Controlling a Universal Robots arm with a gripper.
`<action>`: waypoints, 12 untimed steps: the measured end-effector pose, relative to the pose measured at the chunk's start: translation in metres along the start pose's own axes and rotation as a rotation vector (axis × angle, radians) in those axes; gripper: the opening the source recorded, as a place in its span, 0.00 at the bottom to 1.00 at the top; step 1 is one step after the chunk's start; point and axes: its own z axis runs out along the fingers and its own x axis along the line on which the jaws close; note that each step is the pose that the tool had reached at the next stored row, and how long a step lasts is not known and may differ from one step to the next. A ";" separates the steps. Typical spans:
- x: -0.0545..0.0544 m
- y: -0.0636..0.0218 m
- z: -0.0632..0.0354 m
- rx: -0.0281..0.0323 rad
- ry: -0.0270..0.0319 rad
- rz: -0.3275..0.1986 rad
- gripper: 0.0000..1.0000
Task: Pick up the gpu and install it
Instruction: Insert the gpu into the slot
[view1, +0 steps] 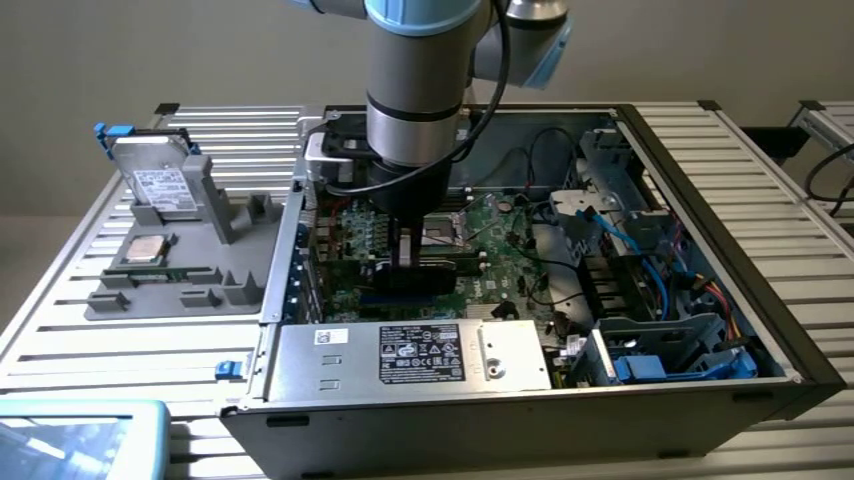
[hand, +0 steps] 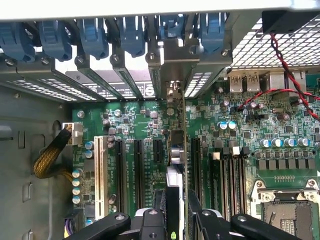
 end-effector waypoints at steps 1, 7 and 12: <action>0.000 0.0000 0.0000 -0.0003 0.0003 0.000 0.28; 0.000 0.0000 0.0000 -0.0004 0.0004 0.000 0.28; 0.000 0.0000 0.0001 0.0022 0.0023 0.000 0.28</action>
